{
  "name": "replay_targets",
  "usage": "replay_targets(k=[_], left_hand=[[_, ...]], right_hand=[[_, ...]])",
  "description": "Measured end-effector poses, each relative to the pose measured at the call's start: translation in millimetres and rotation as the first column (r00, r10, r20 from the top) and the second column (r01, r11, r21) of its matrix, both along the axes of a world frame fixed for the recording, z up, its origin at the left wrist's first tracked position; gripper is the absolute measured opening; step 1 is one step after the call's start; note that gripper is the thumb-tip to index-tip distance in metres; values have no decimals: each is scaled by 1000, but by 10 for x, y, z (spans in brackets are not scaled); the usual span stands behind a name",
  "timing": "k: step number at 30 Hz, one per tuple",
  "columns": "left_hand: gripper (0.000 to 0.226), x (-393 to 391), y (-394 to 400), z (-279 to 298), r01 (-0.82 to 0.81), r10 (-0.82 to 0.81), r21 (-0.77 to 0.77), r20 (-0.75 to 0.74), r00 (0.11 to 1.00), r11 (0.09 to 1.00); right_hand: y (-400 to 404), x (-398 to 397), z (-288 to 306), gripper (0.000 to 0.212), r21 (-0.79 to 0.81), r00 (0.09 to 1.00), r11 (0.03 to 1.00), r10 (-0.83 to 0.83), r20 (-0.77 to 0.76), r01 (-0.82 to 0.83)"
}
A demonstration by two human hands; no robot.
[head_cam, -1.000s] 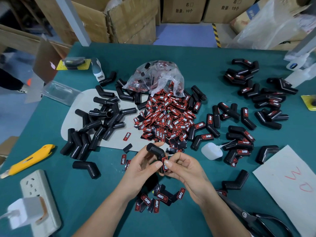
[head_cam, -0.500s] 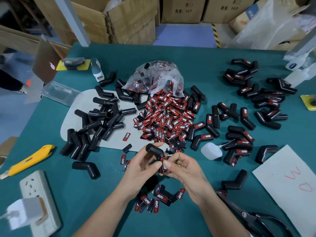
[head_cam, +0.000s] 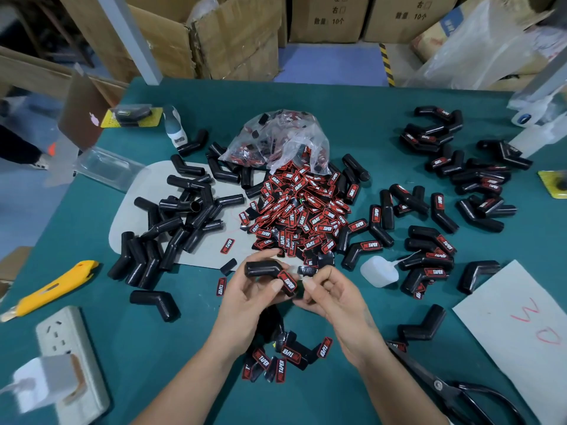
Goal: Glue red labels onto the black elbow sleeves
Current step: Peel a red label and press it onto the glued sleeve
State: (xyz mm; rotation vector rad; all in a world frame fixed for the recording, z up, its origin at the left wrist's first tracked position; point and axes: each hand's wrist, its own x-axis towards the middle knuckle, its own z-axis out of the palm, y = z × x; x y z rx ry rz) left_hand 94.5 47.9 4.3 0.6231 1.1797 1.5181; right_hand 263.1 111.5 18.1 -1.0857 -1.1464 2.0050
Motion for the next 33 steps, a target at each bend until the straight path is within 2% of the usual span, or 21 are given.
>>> replay_targets(k=[4, 7, 10, 16, 22, 25, 33], left_hand=[[54, -4, 17, -22, -112, 108, 30, 91, 990, 993], [45, 12, 17, -17, -136, 130, 47, 107, 986, 990], [36, 46, 7, 4, -128, 120, 74, 106, 987, 989], [31, 133, -8, -45, -88, 83, 92, 59, 995, 992], [33, 146, -9, -60, -93, 90, 62, 38, 995, 994], [40, 155, -10, -52, -102, 100, 35, 51, 994, 994], [43, 152, -6, -15, -81, 79, 10, 117, 990, 997]], right_hand=[[-29, -14, -47, 23, 59, 998, 998, -20, 56, 16], [-78, -62, -79, 22, 51, 998, 999, -10, 59, 7], [-107, -100, -96, 30, 16, 1000, 1000, -25, 9, 25], [-118, -108, -136, 36, 80, 992, 989, -124, 13, 123], [-110, -105, -159, 27, 179, 987, 974, -149, 56, 137], [-116, -108, -171, 32, 186, 985, 971, -161, 58, 148], [-106, -104, -161, 22, 194, 986, 970, -160, 37, 150]])
